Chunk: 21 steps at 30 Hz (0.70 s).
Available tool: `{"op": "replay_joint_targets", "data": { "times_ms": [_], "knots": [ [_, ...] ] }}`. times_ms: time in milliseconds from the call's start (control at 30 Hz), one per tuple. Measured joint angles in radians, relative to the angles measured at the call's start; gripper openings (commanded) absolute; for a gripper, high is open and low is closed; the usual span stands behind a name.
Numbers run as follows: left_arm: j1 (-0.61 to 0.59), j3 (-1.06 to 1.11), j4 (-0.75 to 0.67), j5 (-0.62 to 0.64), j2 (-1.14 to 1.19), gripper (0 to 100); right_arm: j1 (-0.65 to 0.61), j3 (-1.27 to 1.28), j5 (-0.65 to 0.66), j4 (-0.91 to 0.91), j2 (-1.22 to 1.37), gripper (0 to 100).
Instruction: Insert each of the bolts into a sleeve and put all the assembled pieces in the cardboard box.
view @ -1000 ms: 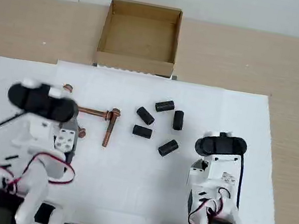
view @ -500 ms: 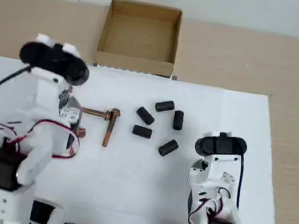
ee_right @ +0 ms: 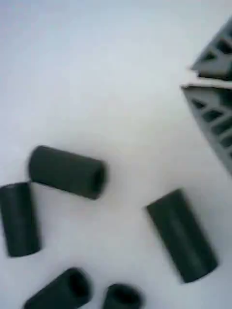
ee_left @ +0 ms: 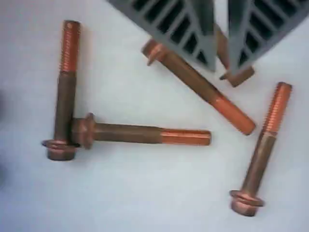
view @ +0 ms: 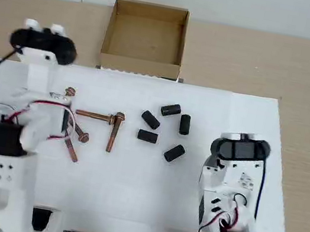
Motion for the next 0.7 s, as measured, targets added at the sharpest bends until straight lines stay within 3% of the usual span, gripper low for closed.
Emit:
{"op": "replay_joint_targets", "data": {
  "times_ms": [200, 333, 500, 700],
  "knots": [
    [-0.02, -0.049, 0.0, 0.0, 0.066, 1, 0.002, -0.247, 0.0, 0.095, 0.242, 0.4],
    [-0.02, -0.049, 0.0, -0.006, 0.068, 1, 0.003, -0.466, 0.0, 0.158, 0.535, 0.4],
    [-0.02, -0.049, 0.008, -0.127, 0.072, 1, 0.002, -0.763, 0.0, 0.31, 0.902, 0.4],
    [-0.02, -0.02, 0.008, -0.147, 0.196, 1, 0.002, -1.066, 0.0, 0.479, 1.3, 0.4]
  ]
}}
